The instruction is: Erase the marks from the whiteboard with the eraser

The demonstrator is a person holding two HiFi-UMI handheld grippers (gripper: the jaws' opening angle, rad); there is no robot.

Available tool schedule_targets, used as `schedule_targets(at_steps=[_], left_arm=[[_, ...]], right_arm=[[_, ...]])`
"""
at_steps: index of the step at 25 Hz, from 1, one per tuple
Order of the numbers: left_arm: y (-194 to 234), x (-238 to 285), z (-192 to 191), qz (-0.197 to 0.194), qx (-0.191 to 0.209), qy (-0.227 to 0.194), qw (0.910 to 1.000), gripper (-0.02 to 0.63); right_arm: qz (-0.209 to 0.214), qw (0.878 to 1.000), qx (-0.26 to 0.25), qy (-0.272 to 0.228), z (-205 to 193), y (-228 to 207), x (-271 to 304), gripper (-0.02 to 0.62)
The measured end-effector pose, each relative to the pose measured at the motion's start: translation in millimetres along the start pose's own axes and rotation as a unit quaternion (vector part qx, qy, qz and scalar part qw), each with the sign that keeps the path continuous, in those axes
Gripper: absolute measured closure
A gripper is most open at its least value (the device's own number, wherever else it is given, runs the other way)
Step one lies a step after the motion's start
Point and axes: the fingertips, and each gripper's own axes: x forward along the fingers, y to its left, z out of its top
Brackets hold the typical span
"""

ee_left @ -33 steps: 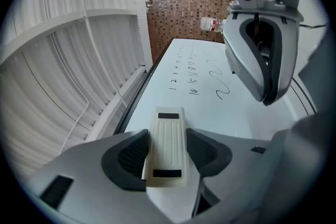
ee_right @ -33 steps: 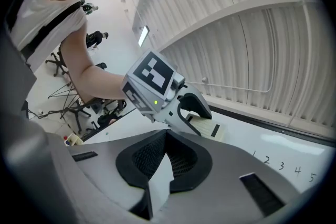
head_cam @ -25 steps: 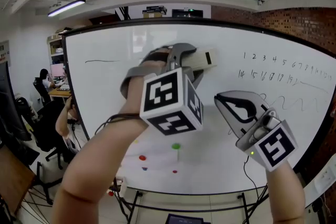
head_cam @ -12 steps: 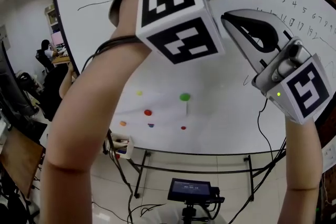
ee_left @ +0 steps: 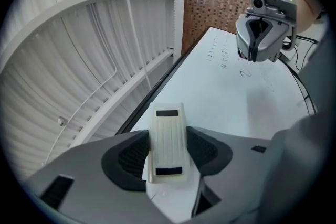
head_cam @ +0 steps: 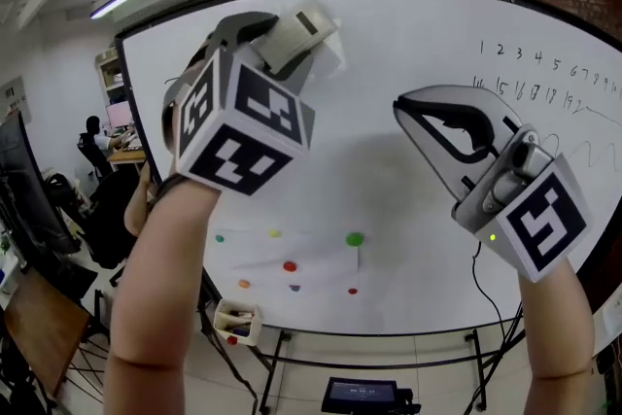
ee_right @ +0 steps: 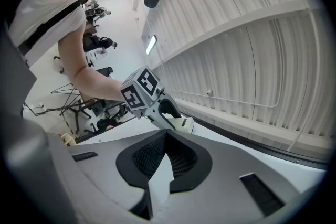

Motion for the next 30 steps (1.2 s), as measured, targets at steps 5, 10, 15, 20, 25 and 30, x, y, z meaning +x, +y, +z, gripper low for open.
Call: schedule_targets(at_steps=[5, 10, 15, 20, 25, 30], left_arm=[[-16.5, -8.5, 6.5, -0.036, -0.016, -0.006, 0.9992, 0.362], [-38.0, -6.9, 12.2, -0.040, 0.010, -0.026, 0.9988, 0.359], [5.6, -12.2, -13.3, 0.001, -0.027, -0.015, 0.9995, 0.351], [43.3, -23.9, -38.6, 0.042, -0.066, -0.010, 0.9969, 0.351], [13.6, -23.2, -32.9, 0.023, -0.033, -0.013, 0.9991, 0.362], [-30.9, -27.2, -39.4, -0.024, -0.010, -0.021, 0.9994, 0.360]], right_arm=[[-0.001, 1.000, 0.015, -0.010, 18.8, 4.6, 0.6, 0.581], [0.003, 1.000, 0.015, -0.002, 15.0, 7.0, 3.6, 0.581], [0.000, 1.000, 0.016, 0.010, 10.2, 3.2, 5.3, 0.581], [-0.003, 1.000, 0.016, 0.013, 11.1, 5.2, 3.1, 0.581], [0.001, 1.000, 0.016, 0.013, 6.2, 7.3, 5.8, 0.581], [0.011, 1.000, 0.019, 0.004, 9.3, 15.7, 17.9, 0.581]])
